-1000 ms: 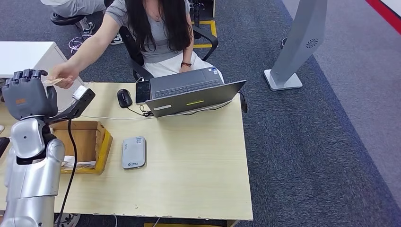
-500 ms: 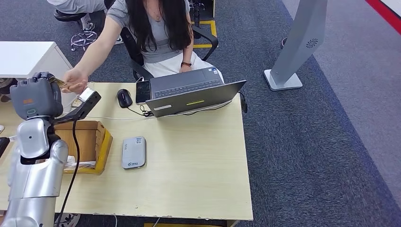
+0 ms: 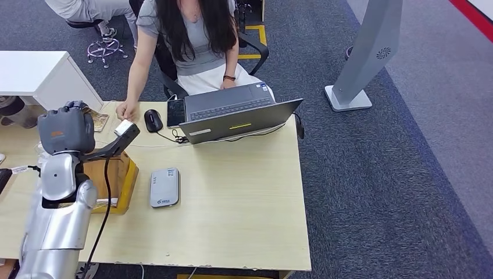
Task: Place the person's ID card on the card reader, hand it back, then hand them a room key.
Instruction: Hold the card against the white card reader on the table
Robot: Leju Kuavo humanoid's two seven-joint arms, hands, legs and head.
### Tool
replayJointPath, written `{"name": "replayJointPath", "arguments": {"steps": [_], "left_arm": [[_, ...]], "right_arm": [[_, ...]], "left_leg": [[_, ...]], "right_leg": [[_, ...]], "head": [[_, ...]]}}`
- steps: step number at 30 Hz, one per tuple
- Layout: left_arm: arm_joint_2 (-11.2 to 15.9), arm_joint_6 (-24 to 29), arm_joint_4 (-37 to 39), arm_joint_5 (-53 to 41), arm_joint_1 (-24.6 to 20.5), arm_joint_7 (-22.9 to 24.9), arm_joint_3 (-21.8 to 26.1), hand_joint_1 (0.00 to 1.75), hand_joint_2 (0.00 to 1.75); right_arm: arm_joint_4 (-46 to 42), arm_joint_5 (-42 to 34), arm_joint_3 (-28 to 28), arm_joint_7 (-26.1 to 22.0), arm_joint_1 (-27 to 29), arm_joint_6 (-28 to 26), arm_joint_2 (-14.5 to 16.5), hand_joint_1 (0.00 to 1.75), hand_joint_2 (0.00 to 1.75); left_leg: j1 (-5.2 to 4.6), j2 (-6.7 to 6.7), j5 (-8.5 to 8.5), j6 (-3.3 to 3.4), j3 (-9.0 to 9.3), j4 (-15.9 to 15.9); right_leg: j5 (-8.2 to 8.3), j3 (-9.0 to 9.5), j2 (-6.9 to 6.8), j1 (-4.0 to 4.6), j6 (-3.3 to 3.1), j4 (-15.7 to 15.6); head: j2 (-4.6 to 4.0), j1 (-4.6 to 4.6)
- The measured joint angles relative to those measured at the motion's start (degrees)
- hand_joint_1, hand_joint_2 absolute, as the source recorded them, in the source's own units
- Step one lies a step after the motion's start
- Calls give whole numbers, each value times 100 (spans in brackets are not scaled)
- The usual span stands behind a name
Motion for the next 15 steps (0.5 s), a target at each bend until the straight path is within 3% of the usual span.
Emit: {"name": "replayJointPath", "arguments": {"steps": [7,15], "left_arm": [[-421,4,437,0,116,-144,-416,175,175],[-559,-46,650,0,116,-142,-598,175,175]], "right_arm": [[0,-117,93,-18,-1,-4,0,0,175],[0,-155,121,-21,-3,-9,1,0,175]], "left_leg": [[-1,3,-1,1,-2,2],[0,3,-1,1,-1,2]], "right_leg": [[2,0,2,-3,3,-1],[2,-2,2,-2,3,-1]], "head": [[0,2],[0,1]]}}
